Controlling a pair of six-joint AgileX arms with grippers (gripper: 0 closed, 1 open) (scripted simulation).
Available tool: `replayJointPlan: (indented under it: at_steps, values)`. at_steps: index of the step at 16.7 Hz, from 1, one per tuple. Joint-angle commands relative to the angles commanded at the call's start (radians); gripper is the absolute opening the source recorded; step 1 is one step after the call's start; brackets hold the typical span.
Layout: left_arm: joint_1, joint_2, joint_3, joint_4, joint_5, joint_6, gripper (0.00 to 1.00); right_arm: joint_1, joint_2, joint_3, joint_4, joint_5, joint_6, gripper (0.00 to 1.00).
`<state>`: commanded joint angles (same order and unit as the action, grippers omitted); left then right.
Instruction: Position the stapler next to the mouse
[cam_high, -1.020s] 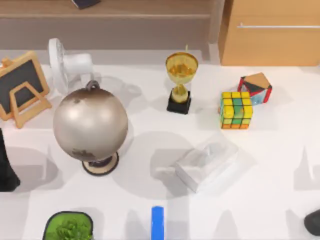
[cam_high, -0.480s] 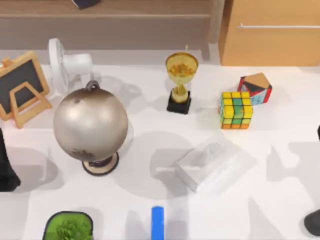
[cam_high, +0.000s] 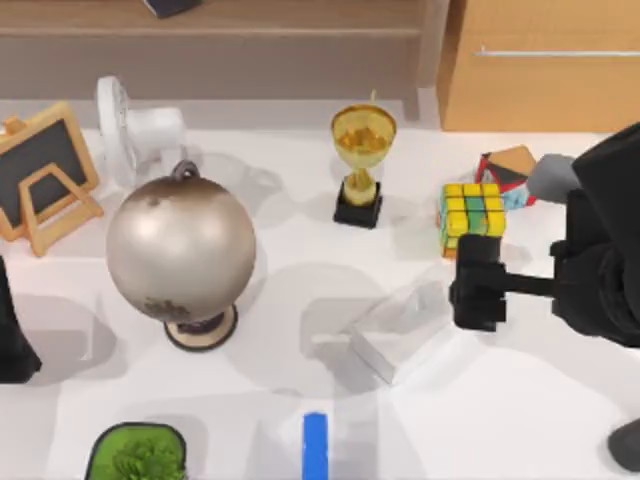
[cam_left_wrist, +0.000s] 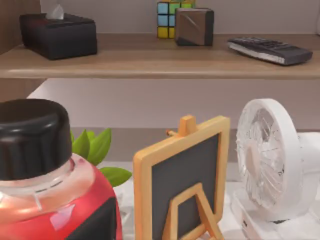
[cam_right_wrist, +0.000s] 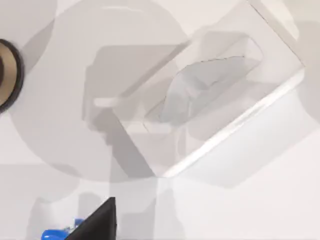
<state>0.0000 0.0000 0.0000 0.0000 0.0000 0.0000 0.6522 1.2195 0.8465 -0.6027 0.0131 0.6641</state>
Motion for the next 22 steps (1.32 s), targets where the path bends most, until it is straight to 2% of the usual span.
replayJointPlan:
  at_steps: [6,11,17,22]
  values:
    - [0.0,0.0,0.0,0.0,0.0,0.0,1.0,0.274,0.493,0.362,-0.244,0.0,0.27,1.0]
    - [0.0,0.0,0.0,0.0,0.0,0.0,1.0,0.421,0.747,0.56,-0.37,-0.001,0.411,1.0]
    - [0.0,0.0,0.0,0.0,0.0,0.0,1.0,0.452,0.796,0.603,-0.394,-0.002,0.44,1.0]
    - [0.0,0.0,0.0,0.0,0.0,0.0,1.0,0.448,0.743,0.583,-0.431,-0.003,0.436,1.0]
